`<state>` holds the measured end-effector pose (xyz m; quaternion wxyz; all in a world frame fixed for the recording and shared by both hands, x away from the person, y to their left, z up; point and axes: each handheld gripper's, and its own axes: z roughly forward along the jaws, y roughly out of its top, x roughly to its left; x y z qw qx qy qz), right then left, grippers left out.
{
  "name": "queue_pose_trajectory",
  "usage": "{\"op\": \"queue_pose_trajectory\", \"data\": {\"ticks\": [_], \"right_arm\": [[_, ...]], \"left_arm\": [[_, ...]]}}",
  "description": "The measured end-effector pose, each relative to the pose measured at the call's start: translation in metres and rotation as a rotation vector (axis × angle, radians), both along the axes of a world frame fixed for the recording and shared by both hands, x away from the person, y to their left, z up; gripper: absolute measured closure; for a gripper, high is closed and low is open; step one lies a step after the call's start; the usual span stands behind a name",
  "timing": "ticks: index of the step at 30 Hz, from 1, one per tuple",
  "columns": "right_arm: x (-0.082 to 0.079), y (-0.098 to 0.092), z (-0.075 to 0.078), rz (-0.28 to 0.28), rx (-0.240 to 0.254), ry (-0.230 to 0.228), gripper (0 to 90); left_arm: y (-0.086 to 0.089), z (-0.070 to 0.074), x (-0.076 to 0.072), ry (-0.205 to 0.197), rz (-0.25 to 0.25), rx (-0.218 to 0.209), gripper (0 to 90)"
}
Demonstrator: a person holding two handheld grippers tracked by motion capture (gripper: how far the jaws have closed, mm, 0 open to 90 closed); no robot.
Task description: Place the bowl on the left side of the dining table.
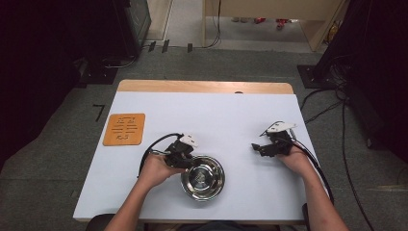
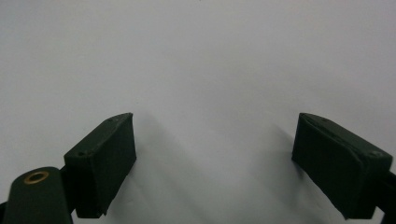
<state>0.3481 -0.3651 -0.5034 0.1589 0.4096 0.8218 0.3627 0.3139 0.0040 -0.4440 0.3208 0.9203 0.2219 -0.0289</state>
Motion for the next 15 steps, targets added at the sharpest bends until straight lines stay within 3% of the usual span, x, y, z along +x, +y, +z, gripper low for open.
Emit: {"op": "queue_pose_trajectory", "data": {"ticks": [15], "right_arm": [[0.0,0.0,0.0,0.0,-0.001,-0.001,13.0]], "left_arm": [[0.0006,0.0075,0.0029,-0.018,-0.001,-0.027,85.6]]}}
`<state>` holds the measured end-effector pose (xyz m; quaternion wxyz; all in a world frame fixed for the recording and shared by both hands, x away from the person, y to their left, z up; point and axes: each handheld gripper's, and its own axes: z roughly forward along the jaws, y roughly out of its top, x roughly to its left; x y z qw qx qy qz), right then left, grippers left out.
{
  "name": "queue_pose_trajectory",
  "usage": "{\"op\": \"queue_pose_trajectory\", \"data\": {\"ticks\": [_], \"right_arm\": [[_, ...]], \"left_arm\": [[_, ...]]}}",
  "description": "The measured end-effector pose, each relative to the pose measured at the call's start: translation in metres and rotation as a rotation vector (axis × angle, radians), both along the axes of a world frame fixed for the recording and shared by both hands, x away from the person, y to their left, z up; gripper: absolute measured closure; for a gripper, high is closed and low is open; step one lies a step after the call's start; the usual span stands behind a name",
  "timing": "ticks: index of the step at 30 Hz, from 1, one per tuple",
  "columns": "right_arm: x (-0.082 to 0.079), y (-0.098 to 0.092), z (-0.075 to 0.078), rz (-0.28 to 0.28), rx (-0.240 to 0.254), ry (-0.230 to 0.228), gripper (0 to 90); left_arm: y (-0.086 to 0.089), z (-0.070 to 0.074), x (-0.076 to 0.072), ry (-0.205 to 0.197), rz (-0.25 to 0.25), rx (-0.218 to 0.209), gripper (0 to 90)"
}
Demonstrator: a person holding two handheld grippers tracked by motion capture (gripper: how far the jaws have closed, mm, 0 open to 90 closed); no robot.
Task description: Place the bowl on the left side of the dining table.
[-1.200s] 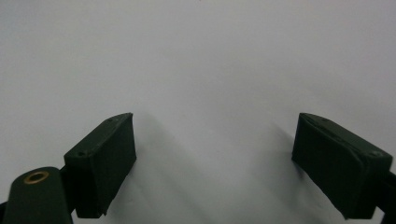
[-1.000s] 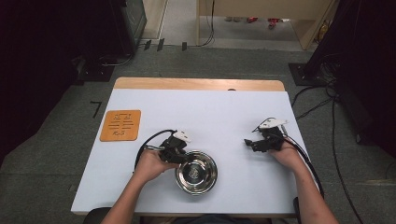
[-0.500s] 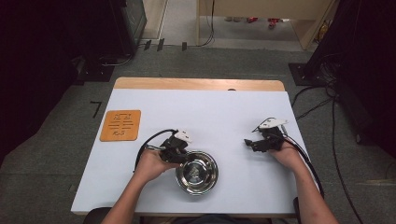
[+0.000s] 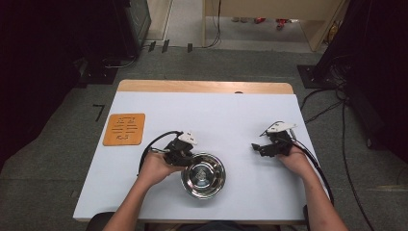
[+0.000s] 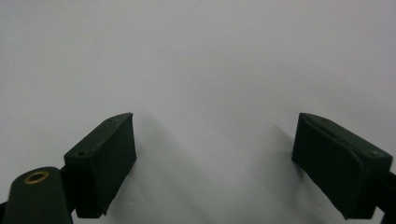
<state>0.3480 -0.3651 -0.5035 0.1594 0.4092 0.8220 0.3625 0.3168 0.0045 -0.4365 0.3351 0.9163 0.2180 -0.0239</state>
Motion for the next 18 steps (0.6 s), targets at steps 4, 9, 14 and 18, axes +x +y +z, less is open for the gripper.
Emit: {"op": "queue_pose_trajectory", "data": {"ticks": [4,9,14,18], "right_arm": [[0.0,0.0,0.0,0.0,0.0,0.0,13.0],[0.0,0.0,0.0,0.0,0.0,0.0,13.0],[0.0,0.0,0.0,0.0,0.0,0.0,13.0],[0.0,0.0,0.0,0.0,0.001,0.0,13.0]], "left_arm": [[0.0009,0.0034,0.0014,-0.022,0.011,-0.014,85.6],[0.0031,0.0041,0.003,-0.02,0.017,-0.017,85.6],[0.0067,0.0061,0.0048,-0.029,0.032,-0.025,85.6],[0.0097,0.007,0.0059,-0.036,0.043,-0.031,85.7]]}}
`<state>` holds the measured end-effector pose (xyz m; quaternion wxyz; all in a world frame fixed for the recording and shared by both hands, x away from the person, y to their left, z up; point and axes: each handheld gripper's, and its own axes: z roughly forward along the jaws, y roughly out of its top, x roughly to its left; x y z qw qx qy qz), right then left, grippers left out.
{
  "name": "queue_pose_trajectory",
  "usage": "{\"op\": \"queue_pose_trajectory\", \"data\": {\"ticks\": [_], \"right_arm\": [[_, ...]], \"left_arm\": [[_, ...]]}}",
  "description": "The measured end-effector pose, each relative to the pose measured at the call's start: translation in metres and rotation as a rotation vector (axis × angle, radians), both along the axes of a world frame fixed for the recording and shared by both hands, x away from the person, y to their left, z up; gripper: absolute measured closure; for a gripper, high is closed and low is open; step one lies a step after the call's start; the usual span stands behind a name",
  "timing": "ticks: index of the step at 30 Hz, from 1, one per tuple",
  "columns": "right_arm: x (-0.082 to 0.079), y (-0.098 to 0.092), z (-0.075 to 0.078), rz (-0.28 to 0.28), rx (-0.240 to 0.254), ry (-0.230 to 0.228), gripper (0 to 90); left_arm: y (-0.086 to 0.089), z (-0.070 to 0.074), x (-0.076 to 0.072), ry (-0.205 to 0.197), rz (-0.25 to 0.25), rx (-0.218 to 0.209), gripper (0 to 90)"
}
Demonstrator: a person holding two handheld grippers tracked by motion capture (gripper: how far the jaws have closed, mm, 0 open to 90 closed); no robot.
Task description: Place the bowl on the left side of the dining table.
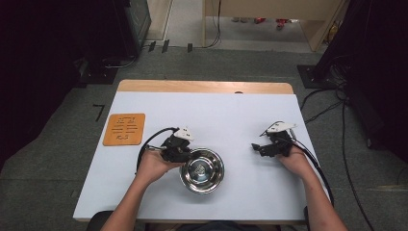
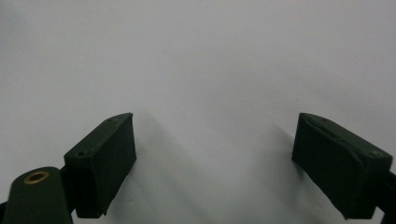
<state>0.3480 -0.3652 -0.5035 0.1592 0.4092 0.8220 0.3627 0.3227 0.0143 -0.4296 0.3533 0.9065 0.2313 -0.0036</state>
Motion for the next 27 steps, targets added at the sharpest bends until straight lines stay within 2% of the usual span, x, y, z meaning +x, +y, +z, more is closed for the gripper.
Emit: {"op": "queue_pose_trajectory", "data": {"ticks": [27], "right_arm": [[0.0,0.0,0.0,0.0,0.0,0.0,13.0]], "left_arm": [[0.013,0.002,0.008,-0.011,0.065,-0.026,85.7]]}}
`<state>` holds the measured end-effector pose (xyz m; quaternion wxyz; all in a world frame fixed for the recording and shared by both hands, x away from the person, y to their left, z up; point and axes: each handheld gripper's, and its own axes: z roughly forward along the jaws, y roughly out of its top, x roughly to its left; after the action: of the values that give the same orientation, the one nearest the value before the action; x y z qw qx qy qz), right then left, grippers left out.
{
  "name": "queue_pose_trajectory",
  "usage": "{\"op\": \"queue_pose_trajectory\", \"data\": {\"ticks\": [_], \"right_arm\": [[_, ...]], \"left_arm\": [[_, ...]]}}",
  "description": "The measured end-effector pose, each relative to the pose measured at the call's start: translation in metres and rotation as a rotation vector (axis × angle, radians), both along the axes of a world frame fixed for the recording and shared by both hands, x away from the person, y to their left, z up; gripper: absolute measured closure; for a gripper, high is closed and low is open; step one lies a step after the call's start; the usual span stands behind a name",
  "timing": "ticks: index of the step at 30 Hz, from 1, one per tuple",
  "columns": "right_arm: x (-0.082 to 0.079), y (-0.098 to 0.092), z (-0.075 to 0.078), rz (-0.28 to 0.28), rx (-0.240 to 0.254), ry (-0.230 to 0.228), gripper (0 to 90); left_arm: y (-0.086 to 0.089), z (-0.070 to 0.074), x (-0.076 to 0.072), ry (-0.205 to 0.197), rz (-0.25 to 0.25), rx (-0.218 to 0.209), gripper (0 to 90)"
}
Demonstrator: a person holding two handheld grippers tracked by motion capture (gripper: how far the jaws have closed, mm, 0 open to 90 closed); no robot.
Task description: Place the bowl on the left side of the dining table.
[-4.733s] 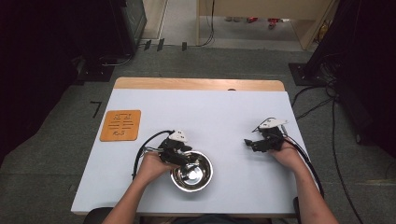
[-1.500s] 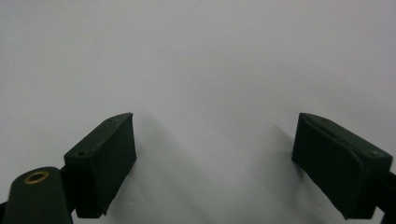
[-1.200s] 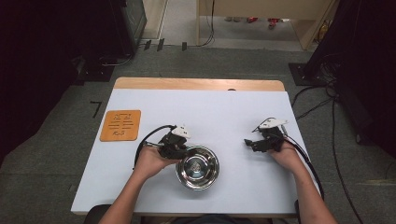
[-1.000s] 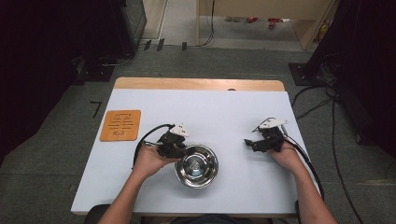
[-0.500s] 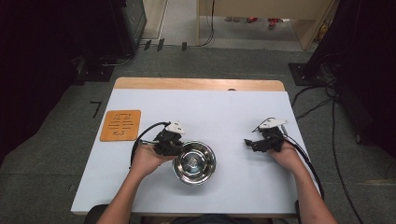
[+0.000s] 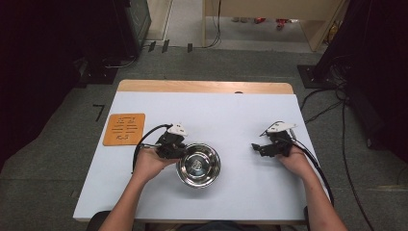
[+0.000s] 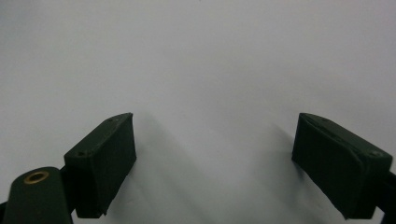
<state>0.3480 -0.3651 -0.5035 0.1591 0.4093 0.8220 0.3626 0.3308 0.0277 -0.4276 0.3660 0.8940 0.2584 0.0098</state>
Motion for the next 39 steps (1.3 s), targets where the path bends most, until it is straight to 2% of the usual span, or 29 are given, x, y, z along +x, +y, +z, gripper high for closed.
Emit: {"op": "queue_pose_trajectory", "data": {"ticks": [13,23,39], "right_arm": [[0.0,0.0,0.0,0.0,0.0,0.0,13.0],[0.0,0.0,0.0,0.0,0.0,0.0,13.0],[0.0,0.0,0.0,0.0,0.0,0.0,13.0]], "left_arm": [[0.007,0.001,0.004,0.017,0.028,-0.012,85.7],[0.011,0.001,0.006,0.009,0.047,-0.035,85.6],[0.021,0.003,0.01,0.009,0.085,-0.046,85.6]]}}
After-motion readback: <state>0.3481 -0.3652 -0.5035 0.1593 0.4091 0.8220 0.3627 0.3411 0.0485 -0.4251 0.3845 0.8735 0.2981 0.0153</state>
